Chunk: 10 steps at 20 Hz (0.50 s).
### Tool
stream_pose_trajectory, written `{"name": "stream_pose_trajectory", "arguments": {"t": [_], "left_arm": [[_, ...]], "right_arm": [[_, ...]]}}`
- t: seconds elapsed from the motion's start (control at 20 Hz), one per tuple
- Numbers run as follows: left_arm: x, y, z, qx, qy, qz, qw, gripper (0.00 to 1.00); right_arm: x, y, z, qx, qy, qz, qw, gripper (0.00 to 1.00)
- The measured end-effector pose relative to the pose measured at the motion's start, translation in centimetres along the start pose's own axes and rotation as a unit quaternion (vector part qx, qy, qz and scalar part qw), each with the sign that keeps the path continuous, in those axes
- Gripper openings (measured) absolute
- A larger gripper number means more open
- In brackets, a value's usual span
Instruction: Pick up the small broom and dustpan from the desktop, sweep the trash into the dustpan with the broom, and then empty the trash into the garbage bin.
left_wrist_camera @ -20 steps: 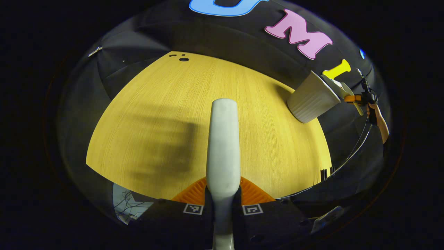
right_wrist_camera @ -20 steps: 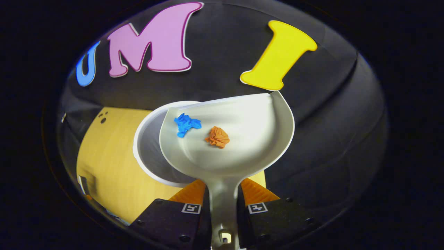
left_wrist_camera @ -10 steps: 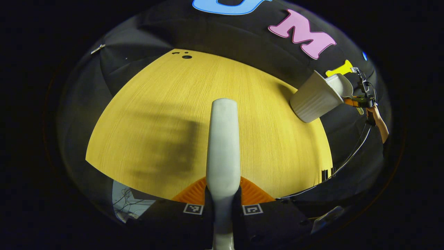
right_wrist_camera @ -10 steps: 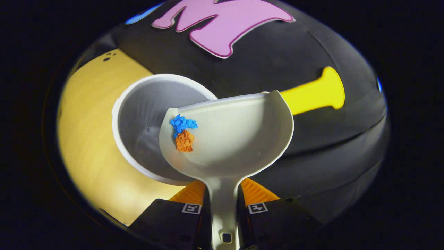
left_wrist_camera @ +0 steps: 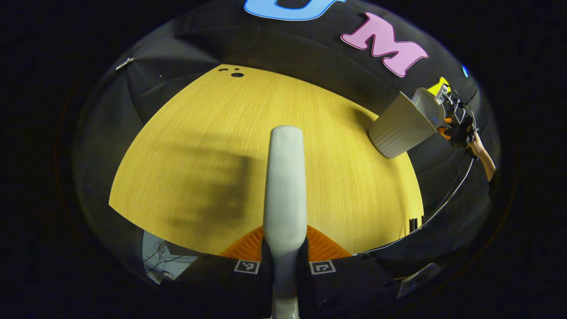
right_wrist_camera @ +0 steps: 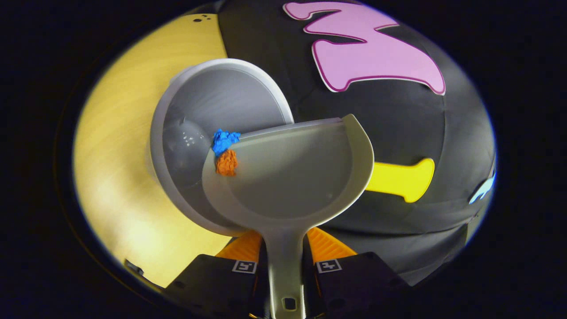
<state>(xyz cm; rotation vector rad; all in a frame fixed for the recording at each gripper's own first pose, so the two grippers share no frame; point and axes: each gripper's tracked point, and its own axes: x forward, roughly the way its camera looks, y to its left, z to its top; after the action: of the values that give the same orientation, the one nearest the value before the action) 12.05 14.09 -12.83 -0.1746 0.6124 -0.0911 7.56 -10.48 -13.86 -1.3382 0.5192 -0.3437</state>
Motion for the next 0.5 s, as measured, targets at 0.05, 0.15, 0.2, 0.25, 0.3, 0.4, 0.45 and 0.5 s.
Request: {"name": "stream_pose_trajectory", "arguments": {"t": [0.05, 0.15, 0.2, 0.25, 0.3, 0.4, 0.45, 0.5], "left_arm": [[0.0, 0.1, 0.0, -0.001, 0.002, 0.002, 1.0, 0.27], [0.0, 0.1, 0.0, -0.006, 0.0, 0.004, 1.0, 0.27], [0.0, 0.1, -0.1, -0.01, -0.001, 0.004, 1.0, 0.27], [-0.1, 0.2, -0.1, -0.013, -0.003, 0.005, 1.0, 0.27], [-0.1, 0.3, -0.2, -0.013, -0.005, 0.006, 1.0, 0.27], [-0.3, 0.3, -0.1, -0.01, -0.01, 0.01, 1.0, 0.27], [-0.5, 0.2, 0.0, -0.009, -0.013, 0.011, 1.0, 0.27], [-0.5, 0.3, -0.1, -0.011, -0.014, 0.011, 1.0, 0.27]], "right_arm": [[-0.1, 0.2, -0.1, -0.008, 0.002, 0.001, 1.0, 0.34], [-0.2, 0.1, 0.0, -0.009, 0.006, 0.001, 1.0, 0.34], [0.0, 0.2, 0.0, -0.002, 0.007, 0.004, 1.0, 0.34], [0.0, 0.4, 0.1, 0.007, 0.006, 0.012, 1.0, 0.34], [0.0, 0.6, 0.0, 0.022, 0.009, 0.025, 0.999, 0.34], [-0.2, 1.1, 0.0, 0.072, 0.011, 0.049, 0.996, 0.34], [-0.2, 1.2, 0.0, 0.1, 0.013, 0.058, 0.993, 0.34], [-0.3, 1.3, 0.1, 0.131, 0.015, 0.067, 0.989, 0.34]]}}
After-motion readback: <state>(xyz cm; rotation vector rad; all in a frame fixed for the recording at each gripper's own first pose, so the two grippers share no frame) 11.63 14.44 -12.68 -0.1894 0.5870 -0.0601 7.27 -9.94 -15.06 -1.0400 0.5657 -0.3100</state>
